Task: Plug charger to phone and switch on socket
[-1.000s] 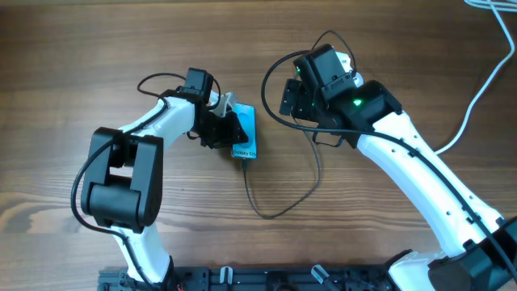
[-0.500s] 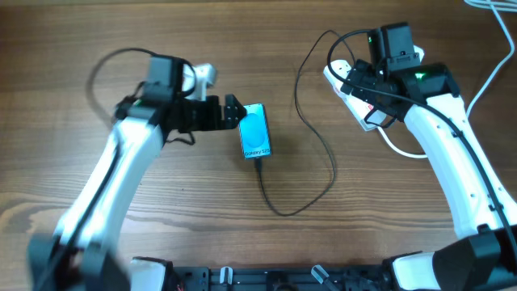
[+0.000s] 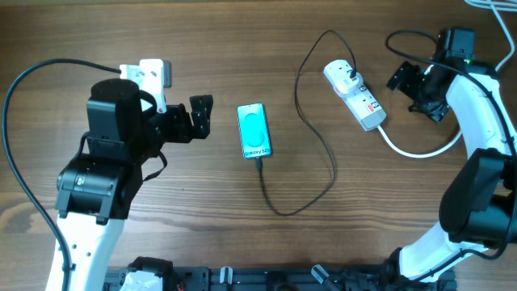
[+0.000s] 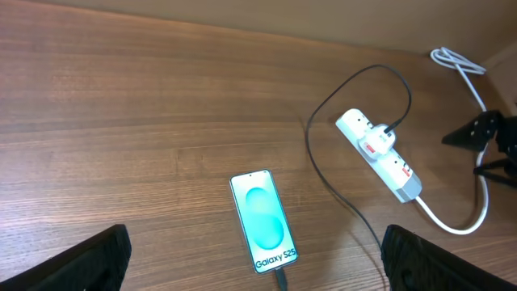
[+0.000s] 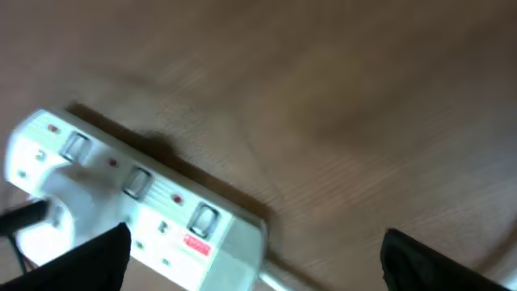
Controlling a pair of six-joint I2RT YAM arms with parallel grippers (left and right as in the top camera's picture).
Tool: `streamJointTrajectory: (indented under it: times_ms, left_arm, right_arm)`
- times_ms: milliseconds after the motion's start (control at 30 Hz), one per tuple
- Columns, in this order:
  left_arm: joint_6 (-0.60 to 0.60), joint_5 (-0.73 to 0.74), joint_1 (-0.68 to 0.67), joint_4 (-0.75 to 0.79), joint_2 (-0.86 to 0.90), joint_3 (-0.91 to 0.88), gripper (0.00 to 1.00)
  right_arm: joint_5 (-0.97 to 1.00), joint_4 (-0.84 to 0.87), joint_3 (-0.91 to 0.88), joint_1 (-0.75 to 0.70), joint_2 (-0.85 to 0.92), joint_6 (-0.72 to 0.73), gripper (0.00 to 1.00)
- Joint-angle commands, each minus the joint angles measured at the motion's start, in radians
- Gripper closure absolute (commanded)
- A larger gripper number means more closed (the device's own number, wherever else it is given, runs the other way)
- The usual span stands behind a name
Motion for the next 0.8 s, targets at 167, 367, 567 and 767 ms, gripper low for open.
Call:
streamJointTrajectory:
  times_ms: [167, 367, 567, 767]
  left_arm:
    - [0.009, -0.013, 0.006, -0.002, 0.011, 0.001, 0.00]
    - [0.009, -0.013, 0.006, -0.002, 0.011, 0.001, 0.00]
    - [0.009, -0.013, 0.006, -0.002, 0.011, 0.001, 0.00]
    - [0.009, -0.013, 0.006, -0.002, 0.011, 0.001, 0.00]
  right_arm:
    - [-0.030, -0.111, 0.200, 0.017, 0.011, -0.095, 0.01]
    - [-0.029, -0.021, 0.188, 0.021, 0.018, -0.072, 0.00]
    - [0.015, 0.055, 0.143, 0.023, 0.201, -0.071, 0.00]
    - [-0.064, 0.008, 0.142, 0.025, 0.304, -0.069, 0.00]
